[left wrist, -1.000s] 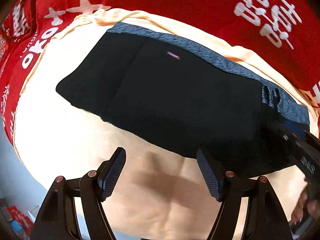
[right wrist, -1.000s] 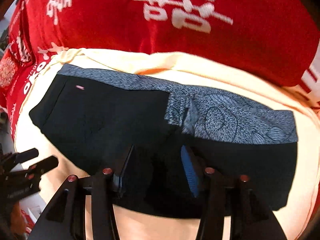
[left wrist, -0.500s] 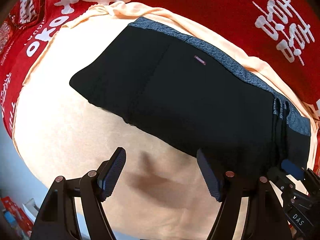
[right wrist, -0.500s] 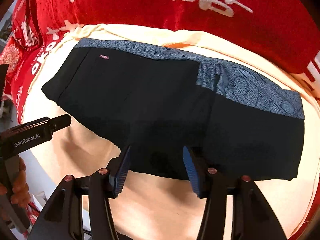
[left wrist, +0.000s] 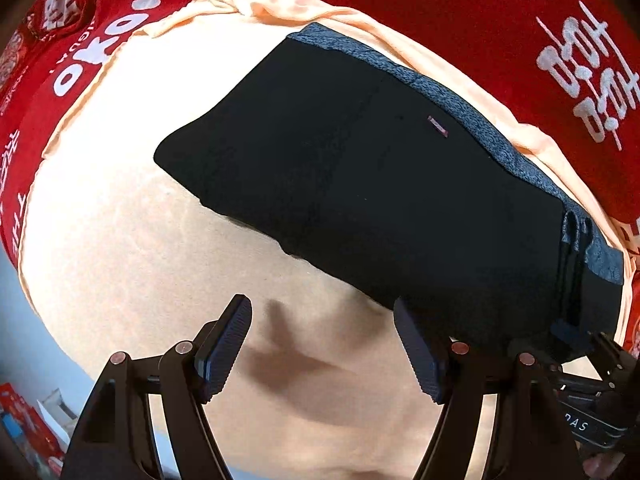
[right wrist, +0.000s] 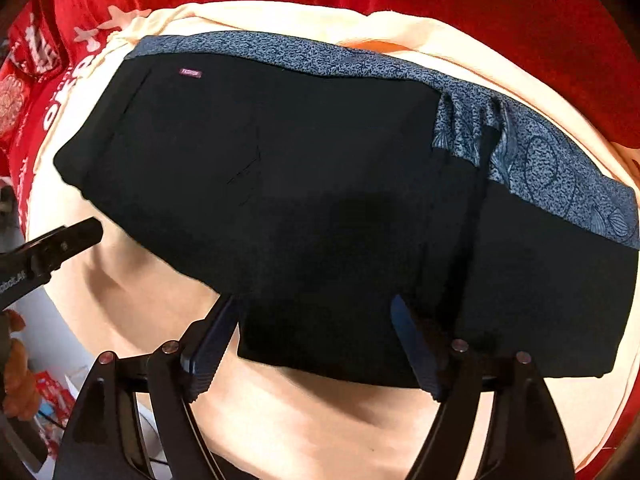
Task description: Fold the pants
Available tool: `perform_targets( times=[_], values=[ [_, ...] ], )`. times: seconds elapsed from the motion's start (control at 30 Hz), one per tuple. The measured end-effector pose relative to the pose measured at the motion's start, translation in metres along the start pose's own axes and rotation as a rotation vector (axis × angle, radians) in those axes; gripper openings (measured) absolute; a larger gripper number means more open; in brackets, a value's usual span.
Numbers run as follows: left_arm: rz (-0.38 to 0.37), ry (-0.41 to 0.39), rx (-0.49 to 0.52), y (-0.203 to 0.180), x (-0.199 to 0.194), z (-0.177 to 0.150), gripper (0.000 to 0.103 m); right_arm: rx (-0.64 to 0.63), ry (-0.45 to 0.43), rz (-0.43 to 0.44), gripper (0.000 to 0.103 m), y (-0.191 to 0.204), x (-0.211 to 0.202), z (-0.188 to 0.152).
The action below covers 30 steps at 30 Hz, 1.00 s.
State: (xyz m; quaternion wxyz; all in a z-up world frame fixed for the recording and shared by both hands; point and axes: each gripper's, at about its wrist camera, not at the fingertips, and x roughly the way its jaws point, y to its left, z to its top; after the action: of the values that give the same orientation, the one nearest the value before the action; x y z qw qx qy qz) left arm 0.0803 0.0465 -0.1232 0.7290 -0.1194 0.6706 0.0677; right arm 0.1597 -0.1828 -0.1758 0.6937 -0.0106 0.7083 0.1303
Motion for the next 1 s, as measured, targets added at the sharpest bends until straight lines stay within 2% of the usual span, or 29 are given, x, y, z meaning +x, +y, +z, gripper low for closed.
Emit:
perform_targets(
  times=[0.17, 0.4, 0.5, 0.73, 0.83, 0.93, 1.0],
  values=[
    [0.001, 0.000, -0.007, 0.003, 0.002, 0.001, 0.075, 0.010, 0.009, 0.003, 0.084, 0.000, 0.004, 0.001],
    [-0.013, 0.007, -0.030, 0.011, 0.004, 0.001, 0.075, -0.055, 0.016, -0.046, 0.088, 0.012, 0.009, -0.003],
    [-0.070, 0.028, -0.057, 0.017, 0.007, 0.004, 0.075, -0.073, 0.017, -0.057, 0.092, 0.016, 0.011, -0.004],
    [-0.214, -0.020, -0.168, 0.047, 0.001, 0.005, 0.075, -0.070, 0.020, -0.039, 0.095, 0.033, 0.017, -0.006],
    [-0.262, -0.015, -0.167, 0.052, 0.004, 0.007, 0.075, -0.082, 0.023, -0.032, 0.095, 0.035, 0.017, -0.006],
    [-0.320, -0.020, -0.201, 0.059, 0.008, 0.008, 0.075, -0.087, 0.024, -0.028, 0.095, 0.029, 0.014, -0.004],
    [-0.385, -0.024, -0.253, 0.066, 0.014, 0.011, 0.075, -0.086, 0.023, -0.028, 0.095, 0.022, 0.017, -0.005]
  ],
)
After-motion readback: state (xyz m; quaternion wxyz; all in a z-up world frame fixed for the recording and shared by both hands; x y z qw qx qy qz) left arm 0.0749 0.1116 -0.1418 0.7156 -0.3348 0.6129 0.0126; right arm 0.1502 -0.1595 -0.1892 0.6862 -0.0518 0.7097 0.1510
